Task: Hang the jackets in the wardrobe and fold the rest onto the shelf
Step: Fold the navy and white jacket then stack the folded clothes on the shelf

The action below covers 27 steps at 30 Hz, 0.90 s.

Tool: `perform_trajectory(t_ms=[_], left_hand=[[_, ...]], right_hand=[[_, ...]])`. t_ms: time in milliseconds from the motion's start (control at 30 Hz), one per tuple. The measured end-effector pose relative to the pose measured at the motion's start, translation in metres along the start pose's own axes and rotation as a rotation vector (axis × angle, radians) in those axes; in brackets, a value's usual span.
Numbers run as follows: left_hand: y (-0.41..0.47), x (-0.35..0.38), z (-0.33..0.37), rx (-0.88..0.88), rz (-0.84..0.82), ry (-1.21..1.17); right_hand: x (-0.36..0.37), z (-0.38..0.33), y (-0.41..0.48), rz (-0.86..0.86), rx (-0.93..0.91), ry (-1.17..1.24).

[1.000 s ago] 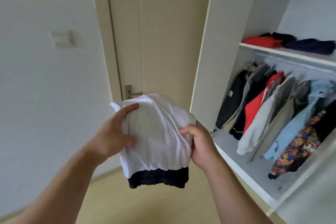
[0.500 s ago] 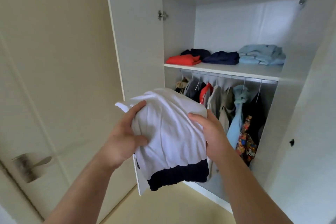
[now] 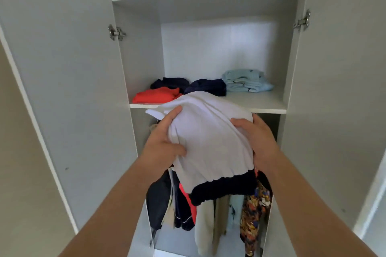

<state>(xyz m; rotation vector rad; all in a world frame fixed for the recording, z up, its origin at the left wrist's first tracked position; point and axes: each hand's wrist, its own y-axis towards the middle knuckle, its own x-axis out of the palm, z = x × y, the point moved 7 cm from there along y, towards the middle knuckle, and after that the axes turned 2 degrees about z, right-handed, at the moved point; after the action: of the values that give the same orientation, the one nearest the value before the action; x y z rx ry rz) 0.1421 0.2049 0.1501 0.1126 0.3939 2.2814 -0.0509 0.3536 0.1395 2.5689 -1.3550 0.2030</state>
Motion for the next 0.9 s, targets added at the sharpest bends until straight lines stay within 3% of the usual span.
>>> perform_trajectory(t_ms=[267, 533, 600, 667, 733, 900], left_hand=[[0.145, 0.036, -0.028, 0.039, 0.026, -0.193], [0.29, 0.072, -0.043, -0.006, 0.282, -0.367], [0.313, 0.089, -0.05, -0.043, 0.372, -0.412], [0.329, 0.11, -0.067, -0.144, 0.403, -0.398], [0.344, 0.129, -0.088, -0.267, 0.342, -0.363], [0.361, 0.126, -0.117, -0.512, -0.075, -0.328]], right_hand=[[0.004, -0.051, 0.15, 0.039, -0.117, -0.182], [0.03, -0.11, 0.32, -0.038, -0.203, -0.543], [0.04, -0.12, 0.353, -0.053, -0.291, -0.704], [0.046, -0.116, 0.379, 0.004, -0.366, -1.1], [0.047, -0.098, 0.392, 0.052, -0.393, -1.441], [0.031, 0.009, 0.396, -0.288, -0.138, -1.654]])
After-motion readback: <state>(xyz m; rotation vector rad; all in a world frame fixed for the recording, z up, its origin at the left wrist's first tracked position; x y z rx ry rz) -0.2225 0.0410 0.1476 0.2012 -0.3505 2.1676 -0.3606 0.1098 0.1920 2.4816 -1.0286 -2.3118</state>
